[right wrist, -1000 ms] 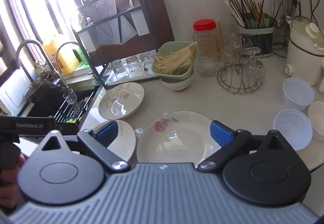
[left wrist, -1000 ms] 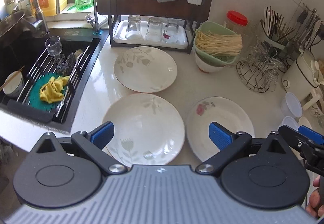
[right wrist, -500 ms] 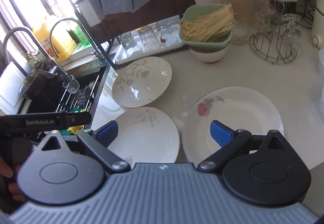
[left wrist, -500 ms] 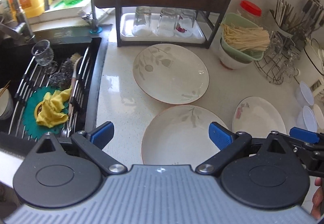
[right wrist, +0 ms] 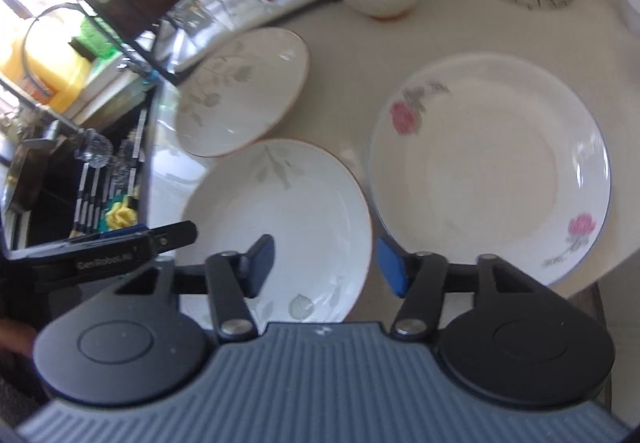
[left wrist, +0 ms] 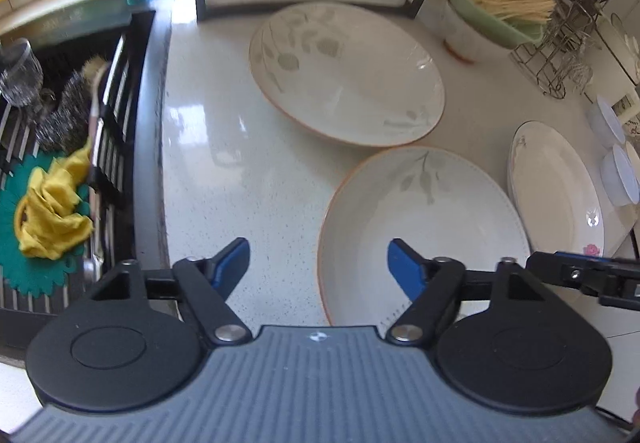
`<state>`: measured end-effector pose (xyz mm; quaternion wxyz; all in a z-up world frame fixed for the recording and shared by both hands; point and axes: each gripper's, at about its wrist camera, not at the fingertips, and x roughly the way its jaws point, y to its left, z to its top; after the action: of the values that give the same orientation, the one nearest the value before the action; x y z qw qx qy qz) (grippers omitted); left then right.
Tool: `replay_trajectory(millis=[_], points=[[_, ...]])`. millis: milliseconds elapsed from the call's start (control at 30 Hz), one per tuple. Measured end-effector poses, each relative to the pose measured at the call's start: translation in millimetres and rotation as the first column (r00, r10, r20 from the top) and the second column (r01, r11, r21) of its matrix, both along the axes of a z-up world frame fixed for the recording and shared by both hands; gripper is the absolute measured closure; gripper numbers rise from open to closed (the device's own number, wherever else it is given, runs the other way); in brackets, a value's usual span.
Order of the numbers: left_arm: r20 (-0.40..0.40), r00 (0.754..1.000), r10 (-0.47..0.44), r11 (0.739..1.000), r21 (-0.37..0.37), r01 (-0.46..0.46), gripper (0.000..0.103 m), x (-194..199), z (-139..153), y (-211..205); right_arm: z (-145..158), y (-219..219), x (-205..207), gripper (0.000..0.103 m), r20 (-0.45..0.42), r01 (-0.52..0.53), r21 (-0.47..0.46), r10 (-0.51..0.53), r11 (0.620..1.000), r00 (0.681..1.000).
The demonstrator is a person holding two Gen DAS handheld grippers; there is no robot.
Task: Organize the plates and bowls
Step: 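Close both grippers on the rim of the leaf plate, then lift the leaf plate with both grippers and carry it over the rose plate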
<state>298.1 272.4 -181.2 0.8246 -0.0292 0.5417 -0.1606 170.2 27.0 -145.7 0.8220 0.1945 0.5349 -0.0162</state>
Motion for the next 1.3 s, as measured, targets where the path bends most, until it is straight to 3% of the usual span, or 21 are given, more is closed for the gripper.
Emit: replay_trajectory(millis=[167,267,400,567,900,1167,1300], points=[[-0.045,0.999,0.004,1.0,-0.024,-0.005,0.043,8.8,-16.8,3.6,-24.3,-3.0,0.1,0.074,-0.072,0.08,-0.008,-0.081,0.997,0.994],[-0.063,0.998,0.012,0.998,-0.066,-0.016,0.06,13.1,-23.3,4.8,-32.3,-6.7,0.1,0.087,-0.084,0.121,-0.004,-0.121,0.993,0.989],[-0.14,0.989,0.039,0.986,-0.155,-0.061,0.08,23.2,-28.5,8.0,-36.9,-10.6,0.2,0.092,-0.073,0.152,0.042,-0.149,0.987,0.986],[-0.151,0.988,0.011,0.987,-0.157,-0.035,0.082,27.5,-27.4,1.6,-38.0,-11.8,-2.2,0.091,-0.051,0.141,0.06,-0.139,0.988,0.989],[-0.255,0.967,-0.001,0.976,-0.21,-0.054,0.082,20.2,-16.1,10.6,-19.9,-24.9,-6.7,0.091,-0.011,0.158,0.152,-0.158,0.976,0.987],[-0.238,0.97,-0.04,0.961,-0.275,-0.028,0.082,23.8,19.7,6.6,4.7,-36.9,-7.0,0.091,0.028,0.093,0.164,-0.099,0.982,0.995],[-0.208,0.975,-0.076,0.953,-0.302,0.01,0.082,29.1,41.5,-8.3,23.4,-52.5,-8.5,0.091,0.087,0.09,0.16,-0.104,0.983,0.991]])
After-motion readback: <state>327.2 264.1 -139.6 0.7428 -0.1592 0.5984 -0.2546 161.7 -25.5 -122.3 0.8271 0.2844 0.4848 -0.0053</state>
